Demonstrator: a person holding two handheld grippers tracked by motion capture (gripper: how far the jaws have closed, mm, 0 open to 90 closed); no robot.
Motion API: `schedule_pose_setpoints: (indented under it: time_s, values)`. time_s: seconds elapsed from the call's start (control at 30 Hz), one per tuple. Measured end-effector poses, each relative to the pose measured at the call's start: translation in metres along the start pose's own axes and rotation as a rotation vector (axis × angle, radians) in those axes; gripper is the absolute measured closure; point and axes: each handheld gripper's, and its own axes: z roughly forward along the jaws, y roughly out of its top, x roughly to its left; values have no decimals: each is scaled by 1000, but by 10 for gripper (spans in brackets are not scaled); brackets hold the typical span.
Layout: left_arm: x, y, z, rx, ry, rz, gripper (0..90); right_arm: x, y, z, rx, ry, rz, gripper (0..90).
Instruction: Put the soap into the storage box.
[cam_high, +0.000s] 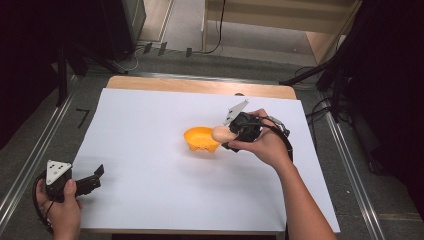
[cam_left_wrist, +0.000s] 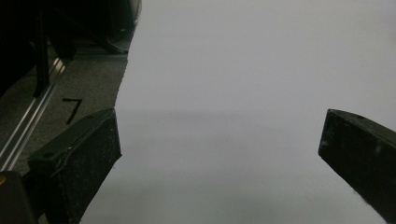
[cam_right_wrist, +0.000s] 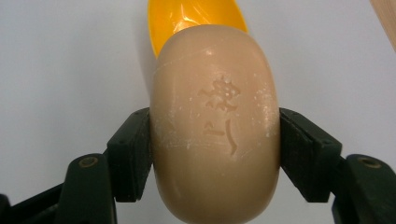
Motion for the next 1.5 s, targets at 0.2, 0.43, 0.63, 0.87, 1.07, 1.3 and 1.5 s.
schedule_pose_setpoints:
  time_s: [0.2, 0.43, 0.63, 0.87, 1.07, 1.3, 1.5]
  values:
    - [0, 0, 0, -1, -2, -2, 0, -1, 10, 7, -5, 12, -30, 334]
    - [0, 0, 0, 0, -4, -2, 0, -2, 18, 16, 1, 26, -57, 334]
    - [1, 0, 0, 2, -3, -3, 0, -3, 26, 21, 1, 36, -86, 334]
    - [1, 0, 0, 2, -4, -4, 0, -4, 34, 29, 2, 47, -110, 334]
    - [1, 0, 0, 4, -5, -3, 0, -4, 41, 36, 7, 62, -136, 334]
    - [1, 0, 0, 3, -5, -3, 0, -5, 47, 46, 27, 84, -149, 334]
    - [1, 0, 0, 4, -6, -4, 0, -7, 49, 53, 44, 97, -142, 333]
